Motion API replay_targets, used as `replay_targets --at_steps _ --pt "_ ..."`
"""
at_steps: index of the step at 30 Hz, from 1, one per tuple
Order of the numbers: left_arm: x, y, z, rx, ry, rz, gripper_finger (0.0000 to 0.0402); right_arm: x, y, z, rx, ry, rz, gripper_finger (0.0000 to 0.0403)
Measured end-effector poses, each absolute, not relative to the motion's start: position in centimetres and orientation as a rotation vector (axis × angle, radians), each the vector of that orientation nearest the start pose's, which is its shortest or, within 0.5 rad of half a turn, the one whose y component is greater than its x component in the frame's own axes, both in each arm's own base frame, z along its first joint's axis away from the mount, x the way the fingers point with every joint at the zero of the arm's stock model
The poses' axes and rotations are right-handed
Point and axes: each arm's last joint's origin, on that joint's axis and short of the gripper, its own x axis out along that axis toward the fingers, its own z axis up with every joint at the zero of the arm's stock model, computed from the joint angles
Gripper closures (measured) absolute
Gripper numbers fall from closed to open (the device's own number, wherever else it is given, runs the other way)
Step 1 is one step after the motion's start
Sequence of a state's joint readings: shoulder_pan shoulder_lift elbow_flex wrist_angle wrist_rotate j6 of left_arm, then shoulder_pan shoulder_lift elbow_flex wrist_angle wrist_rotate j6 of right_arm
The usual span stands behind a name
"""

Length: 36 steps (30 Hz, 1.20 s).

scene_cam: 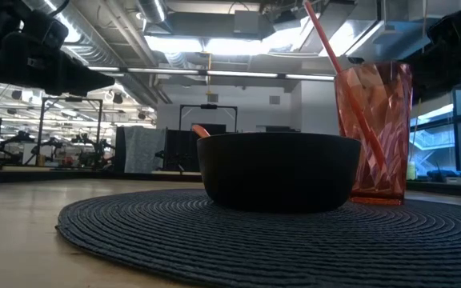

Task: Pick & Place Utensil
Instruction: Return to Home Position

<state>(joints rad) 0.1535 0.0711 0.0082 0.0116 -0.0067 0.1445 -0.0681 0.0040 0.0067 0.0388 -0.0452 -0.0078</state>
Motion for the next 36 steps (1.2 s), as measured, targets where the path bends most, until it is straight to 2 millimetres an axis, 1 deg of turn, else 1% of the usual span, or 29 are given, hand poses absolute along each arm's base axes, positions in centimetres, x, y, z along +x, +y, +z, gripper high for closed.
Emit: replay_targets --at_steps 4,29,32,36 --pt "10.03 1.57 16.17 0.174 0.066 0.155 0.0398 9.73 -0.53 16.92 -0.011 -0.041 -0.023 0.0400" --pt "10.03 1.57 16.17 0.178 0.066 0.155 0.0398 9.73 -0.53 16.85 -0.014 -0.034 -0.023 0.0400" --pt "10.03 1.57 16.17 0.204 0.068 0.155 0.0398 9.73 -0.53 16.96 -0.036 -0.046 -0.024 0.0394" --pt "10.03 1.57 16.17 0.193 0.068 0.155 0.0398 9.71 -0.53 17.25 -0.038 -0.076 -0.025 0.0383"
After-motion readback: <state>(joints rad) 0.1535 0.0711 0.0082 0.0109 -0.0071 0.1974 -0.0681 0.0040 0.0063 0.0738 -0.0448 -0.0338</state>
